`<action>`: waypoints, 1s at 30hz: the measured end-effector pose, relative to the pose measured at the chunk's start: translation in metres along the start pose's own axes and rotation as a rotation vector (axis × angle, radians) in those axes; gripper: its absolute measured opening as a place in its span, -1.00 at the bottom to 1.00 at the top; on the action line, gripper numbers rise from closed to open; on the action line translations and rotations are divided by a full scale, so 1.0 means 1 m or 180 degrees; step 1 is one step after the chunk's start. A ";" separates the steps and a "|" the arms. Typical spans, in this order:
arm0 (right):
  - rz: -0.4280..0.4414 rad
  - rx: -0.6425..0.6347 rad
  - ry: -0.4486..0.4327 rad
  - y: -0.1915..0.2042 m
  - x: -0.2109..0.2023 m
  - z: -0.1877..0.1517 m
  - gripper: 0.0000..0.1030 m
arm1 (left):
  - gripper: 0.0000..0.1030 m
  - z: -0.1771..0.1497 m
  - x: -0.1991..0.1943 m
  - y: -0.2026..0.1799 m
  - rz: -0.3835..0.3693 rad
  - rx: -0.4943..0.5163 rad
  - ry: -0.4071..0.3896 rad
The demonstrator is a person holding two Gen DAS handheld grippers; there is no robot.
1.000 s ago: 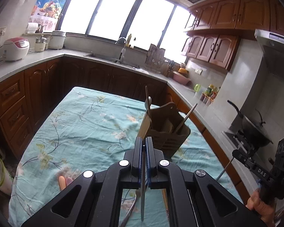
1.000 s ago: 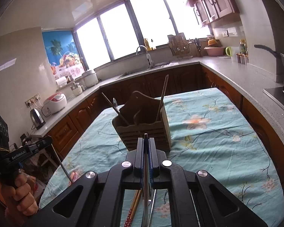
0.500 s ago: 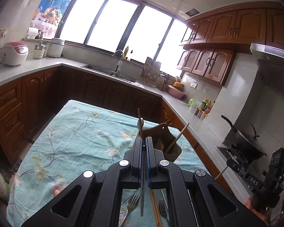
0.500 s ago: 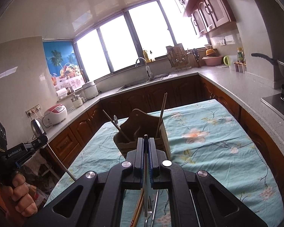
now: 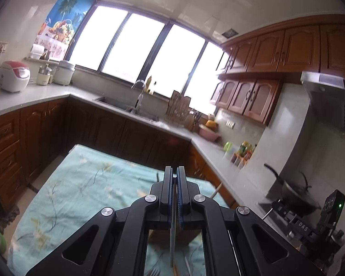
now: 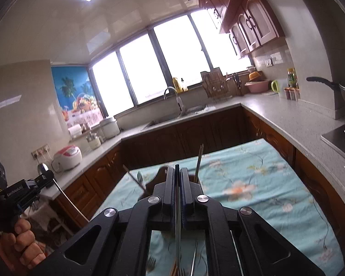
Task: Organize utensils
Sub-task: 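Lift both metal chopsticks and carry them over the wooden caddy, then lower the metal chopsticks into the caddy slots and open both tools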
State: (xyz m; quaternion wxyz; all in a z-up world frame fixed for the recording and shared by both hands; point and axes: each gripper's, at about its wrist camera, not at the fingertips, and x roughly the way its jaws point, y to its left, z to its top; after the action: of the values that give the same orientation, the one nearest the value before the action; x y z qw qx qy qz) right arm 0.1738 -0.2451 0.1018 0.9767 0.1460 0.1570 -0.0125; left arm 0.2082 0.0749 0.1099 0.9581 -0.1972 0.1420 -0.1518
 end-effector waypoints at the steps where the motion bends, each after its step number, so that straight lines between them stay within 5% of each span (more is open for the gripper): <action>1: 0.0019 0.0017 -0.0032 -0.001 0.002 0.005 -0.92 | -0.97 0.003 0.004 -0.001 -0.0004 0.0010 -0.0051; 17: -0.0017 -0.0020 -0.0403 -0.004 0.069 0.063 -0.92 | -0.97 0.001 0.114 0.009 0.0072 -0.0057 -0.0240; 30: -0.0032 0.0105 -0.0040 -0.029 0.130 0.017 -0.92 | -0.97 -0.038 0.193 0.022 0.0268 -0.0163 0.0165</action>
State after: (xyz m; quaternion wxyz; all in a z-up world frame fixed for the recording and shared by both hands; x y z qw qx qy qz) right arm 0.3006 -0.2749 0.0687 0.9750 0.1612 0.1514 -0.0210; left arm 0.3769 0.0143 0.0264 0.9543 -0.2115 0.1788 -0.1127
